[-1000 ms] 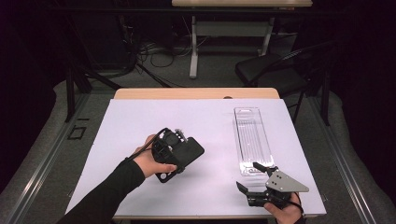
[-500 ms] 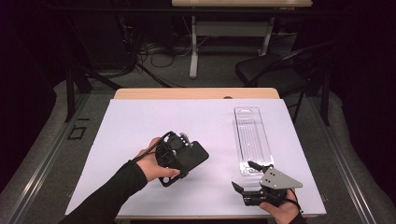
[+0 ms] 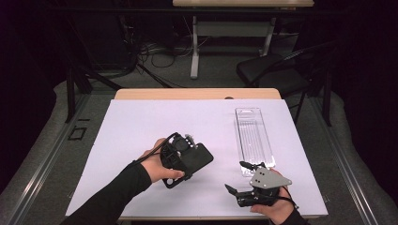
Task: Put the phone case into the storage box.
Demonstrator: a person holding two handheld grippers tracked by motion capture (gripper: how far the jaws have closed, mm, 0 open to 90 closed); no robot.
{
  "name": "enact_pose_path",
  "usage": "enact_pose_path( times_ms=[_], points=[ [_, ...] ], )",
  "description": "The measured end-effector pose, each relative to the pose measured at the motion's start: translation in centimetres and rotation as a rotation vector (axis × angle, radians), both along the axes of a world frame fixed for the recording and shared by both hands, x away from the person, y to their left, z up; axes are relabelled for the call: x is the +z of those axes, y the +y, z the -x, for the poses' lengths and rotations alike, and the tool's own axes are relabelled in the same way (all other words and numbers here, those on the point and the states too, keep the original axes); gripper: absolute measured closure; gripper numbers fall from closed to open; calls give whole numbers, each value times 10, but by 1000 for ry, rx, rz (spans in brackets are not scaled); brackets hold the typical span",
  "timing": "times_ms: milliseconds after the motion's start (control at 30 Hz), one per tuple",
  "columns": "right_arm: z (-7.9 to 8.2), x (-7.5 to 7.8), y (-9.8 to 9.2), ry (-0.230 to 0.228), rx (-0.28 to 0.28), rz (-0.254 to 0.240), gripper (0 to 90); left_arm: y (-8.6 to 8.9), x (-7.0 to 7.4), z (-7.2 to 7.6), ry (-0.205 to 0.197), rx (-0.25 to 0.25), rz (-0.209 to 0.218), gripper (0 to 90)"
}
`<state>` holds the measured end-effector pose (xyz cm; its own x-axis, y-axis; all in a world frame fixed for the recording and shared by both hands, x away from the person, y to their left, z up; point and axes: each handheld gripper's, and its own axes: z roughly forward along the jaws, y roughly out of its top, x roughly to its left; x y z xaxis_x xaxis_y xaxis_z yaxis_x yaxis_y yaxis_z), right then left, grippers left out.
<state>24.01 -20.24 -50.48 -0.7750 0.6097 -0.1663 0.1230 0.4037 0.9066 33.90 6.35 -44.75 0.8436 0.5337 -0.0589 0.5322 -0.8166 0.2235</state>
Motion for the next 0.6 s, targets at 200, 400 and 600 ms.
enact_pose_path(
  times_ms=[200, 400, 600],
  points=[
    [-2, 4, 11, -62, 40, 96, 146, -3, 1, 0, 1, -7, -2, 146],
    [-6, 6, 19, -102, 70, 164, 153, -3, 2, 0, 3, -10, -2, 146],
    [-12, 9, 27, -130, 99, 214, 157, -4, 4, 1, 9, -16, 2, 146]
  ],
)
